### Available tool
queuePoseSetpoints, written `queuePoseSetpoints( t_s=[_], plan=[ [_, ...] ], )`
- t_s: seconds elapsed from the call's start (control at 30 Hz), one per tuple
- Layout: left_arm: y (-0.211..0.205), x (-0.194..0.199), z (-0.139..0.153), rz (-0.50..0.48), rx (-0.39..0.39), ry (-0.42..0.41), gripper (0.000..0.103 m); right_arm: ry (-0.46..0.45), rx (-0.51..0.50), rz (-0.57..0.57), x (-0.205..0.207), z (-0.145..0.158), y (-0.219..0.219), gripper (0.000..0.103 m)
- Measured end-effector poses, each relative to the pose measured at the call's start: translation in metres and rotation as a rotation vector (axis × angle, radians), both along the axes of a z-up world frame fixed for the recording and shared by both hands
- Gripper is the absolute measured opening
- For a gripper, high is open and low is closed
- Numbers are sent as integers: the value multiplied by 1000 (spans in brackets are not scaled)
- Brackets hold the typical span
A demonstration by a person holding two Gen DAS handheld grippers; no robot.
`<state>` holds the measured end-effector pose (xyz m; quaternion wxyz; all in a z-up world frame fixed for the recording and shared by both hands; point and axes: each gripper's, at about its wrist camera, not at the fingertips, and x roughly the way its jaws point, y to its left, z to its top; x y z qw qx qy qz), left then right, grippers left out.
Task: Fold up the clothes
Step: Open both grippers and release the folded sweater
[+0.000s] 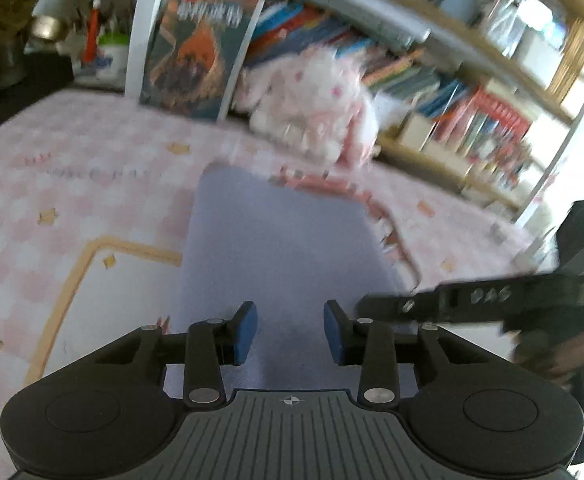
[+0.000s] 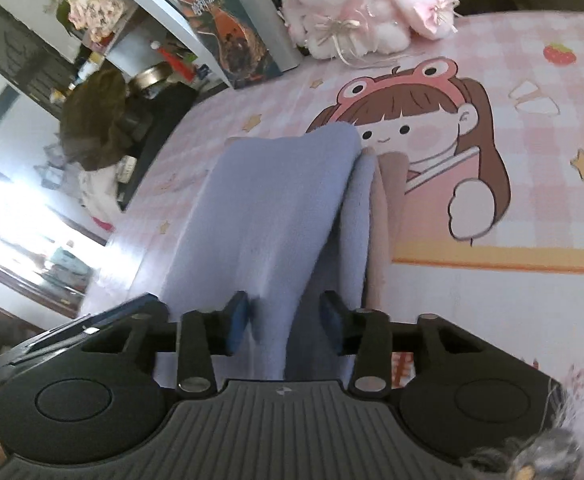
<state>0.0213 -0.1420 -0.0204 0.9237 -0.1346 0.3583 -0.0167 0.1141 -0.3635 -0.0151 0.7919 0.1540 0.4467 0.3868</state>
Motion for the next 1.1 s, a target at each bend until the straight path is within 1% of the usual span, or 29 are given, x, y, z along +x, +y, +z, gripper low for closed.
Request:
queuePoseSetpoints(
  t_s=[0.03,0.1,0.2,0.4,0.47,0.57,0.63,0.67,0.73,0.8,0.87,0.9,0.93,0.97,1.0,1.03,1.1],
  plan=[
    [-2,-1,-2,7,14,-9,34,-18,3,-1,-1,3,1,10],
    [-3,-3,-4,31,-20,-16,34,-53,9,-4,-2,8,3,11],
    [0,0,-5,31,-34,-3,35,-107,19,-8,-5,16,6,11],
    [-2,2,-4,-3,-22,10,38,-106,-30,-19,-6,13,2,11],
    [-4,1,-4,-9,-7,5,38,-105,-46,-23,-6,11,1,11],
    [-14,-2,2,-30,78,1,39,-103,-71,-29,-6,10,-1,12],
    [-23,-6,10,-41,149,0,44,-102,-88,-33,-7,9,-2,18],
    [-26,-8,13,-45,170,-4,44,-102,-96,-35,-7,8,-2,21],
    [-32,-16,20,-52,205,-27,45,-101,-112,-39,-7,7,-3,39],
    [-35,-23,24,-53,220,-33,45,-112,-139,-35,-11,8,-7,43],
    [-36,-30,28,-55,225,-34,45,-136,-188,-23,-21,11,-12,48],
    [-36,-33,29,-55,223,-33,49,-143,-214,-23,-26,11,-13,53],
    [-34,-36,29,-53,222,-30,54,-150,-240,-23,-32,10,-14,58],
    [-34,-38,28,-50,222,-26,56,-158,-265,-23,-37,10,-16,60],
    [-31,-39,27,-48,220,-14,58,-161,-285,-27,-43,9,-17,65],
    [-29,-40,25,-51,214,-1,59,-162,-301,-37,-47,9,-17,70],
    [-25,-42,22,-71,211,24,60,-161,-324,-62,-57,7,-16,73]
  ],
)
